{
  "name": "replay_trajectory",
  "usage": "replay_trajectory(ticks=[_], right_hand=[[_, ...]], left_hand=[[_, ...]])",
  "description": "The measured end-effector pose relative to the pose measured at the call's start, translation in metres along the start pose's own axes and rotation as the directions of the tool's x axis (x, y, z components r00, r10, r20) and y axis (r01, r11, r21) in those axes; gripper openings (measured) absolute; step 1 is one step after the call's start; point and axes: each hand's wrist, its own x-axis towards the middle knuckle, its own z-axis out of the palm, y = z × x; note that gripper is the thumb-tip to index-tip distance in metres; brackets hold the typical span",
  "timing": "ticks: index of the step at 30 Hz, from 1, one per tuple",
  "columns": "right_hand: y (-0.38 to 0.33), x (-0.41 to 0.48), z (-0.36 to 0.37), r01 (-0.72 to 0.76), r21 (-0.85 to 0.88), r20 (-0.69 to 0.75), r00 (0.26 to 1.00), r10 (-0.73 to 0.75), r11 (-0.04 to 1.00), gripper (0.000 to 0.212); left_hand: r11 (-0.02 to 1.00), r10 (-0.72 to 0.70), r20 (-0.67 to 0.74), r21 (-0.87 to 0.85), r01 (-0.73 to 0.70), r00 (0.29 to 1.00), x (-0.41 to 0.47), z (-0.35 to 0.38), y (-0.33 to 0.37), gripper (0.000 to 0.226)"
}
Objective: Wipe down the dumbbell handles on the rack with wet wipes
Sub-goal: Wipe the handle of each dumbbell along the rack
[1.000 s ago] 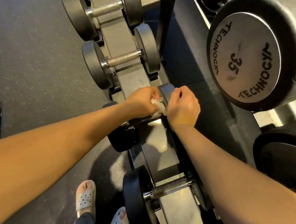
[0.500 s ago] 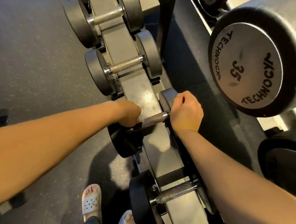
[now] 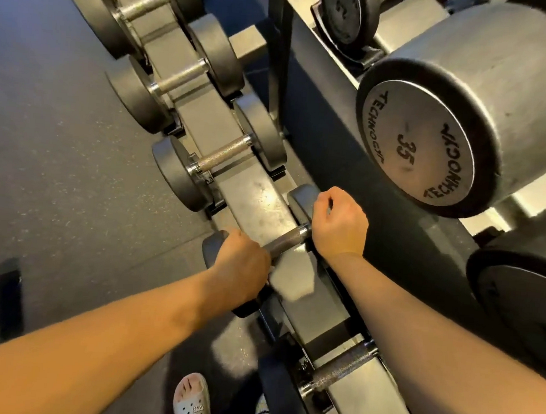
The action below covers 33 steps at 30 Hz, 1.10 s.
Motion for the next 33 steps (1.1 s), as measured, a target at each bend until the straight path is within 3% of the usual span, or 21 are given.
replay_trajectory(ticks=[1, 3, 7, 10, 12, 14, 15, 17, 19, 23, 26, 28, 29, 31, 33], right_hand=[[0.000, 0.000, -0.001, -0.002, -0.010, 0.002, 1.000, 0.002, 1.000, 0.029], [-0.003, 0.000, -0.002, -0.033, -0.051, 0.029, 0.999, 0.034, 0.998, 0.031], [-0.012, 0.004, -0.008, -0.108, -0.108, 0.164, 0.979, 0.124, 0.988, 0.031], [-0.036, -0.007, -0.018, -0.014, -0.258, 0.082, 0.996, 0.037, 0.966, 0.013], [-0.066, -0.022, -0.021, 0.029, -0.161, 0.067, 0.998, -0.019, 0.986, 0.015], [-0.107, -0.034, -0.017, -0.200, 0.205, 0.254, 0.956, 0.145, 0.958, 0.022], [-0.124, -0.036, -0.011, -0.371, 0.374, 0.387, 0.895, 0.221, 0.850, 0.027], [-0.149, -0.035, -0.001, -0.583, 0.537, 0.566, 0.785, 0.252, 0.610, 0.032], [-0.159, -0.030, 0.009, -0.638, 0.584, 0.641, 0.742, 0.198, 0.502, 0.031], [-0.161, -0.017, 0.040, -0.670, 0.580, 0.664, 0.718, 0.208, 0.463, 0.020], [-0.154, -0.003, 0.066, -0.737, 0.568, 0.680, 0.671, 0.295, 0.367, 0.013], [-0.142, 0.009, 0.082, -0.735, 0.545, 0.643, 0.675, 0.361, 0.404, 0.015], [-0.137, 0.015, 0.087, -0.706, 0.516, 0.595, 0.702, 0.390, 0.485, 0.013], [-0.132, 0.027, 0.095, -0.554, 0.421, 0.445, 0.816, 0.369, 0.718, 0.005], [-0.132, 0.036, 0.104, -0.325, 0.306, 0.351, 0.912, 0.212, 0.895, 0.013]], left_hand=[[0.997, 0.018, 0.017, -0.073, -0.017, 1.000, -0.003, -0.005, 0.002, 0.021], [0.918, -0.043, 0.066, -0.392, 0.066, 0.997, -0.003, -0.016, -0.007, 0.020], [0.622, -0.225, 0.050, -0.762, 0.183, 0.973, 0.000, -0.024, -0.054, 0.018], [0.357, -0.182, 0.070, -0.925, 0.132, 0.981, -0.011, -0.025, -0.085, 0.022], [0.223, -0.147, 0.052, -0.971, 0.085, 0.988, -0.022, -0.028, -0.100, 0.025], [0.120, -0.155, 0.016, -0.992, 0.035, 0.988, -0.032, -0.033, -0.113, 0.023], [0.074, -0.172, -0.007, -0.997, 0.006, 0.985, -0.036, -0.037, -0.119, 0.019], [0.020, -0.217, -0.085, -0.996, -0.083, 0.972, -0.040, -0.043, -0.131, 0.011], [0.011, -0.266, -0.154, -0.988, -0.156, 0.952, -0.042, -0.045, -0.140, 0.009], [0.005, -0.274, -0.124, -0.992, -0.128, 0.954, -0.037, -0.036, -0.159, 0.016], [-0.268, -0.254, 0.079, -0.963, 0.009, 0.964, -0.029, -0.030, -0.179, 0.021], [-0.376, -0.384, 0.178, -0.926, 0.022, 0.906, -0.014, -0.022, -0.200, 0.021], [-0.390, -0.490, 0.208, -0.921, 0.000, 0.847, -0.005, -0.015, -0.212, 0.019], [-0.333, -0.677, 0.203, -0.942, -0.049, 0.707, 0.016, 0.000, -0.231, 0.015], [-0.268, -0.754, 0.166, -0.961, -0.067, 0.636, 0.039, 0.008, -0.236, 0.013]])
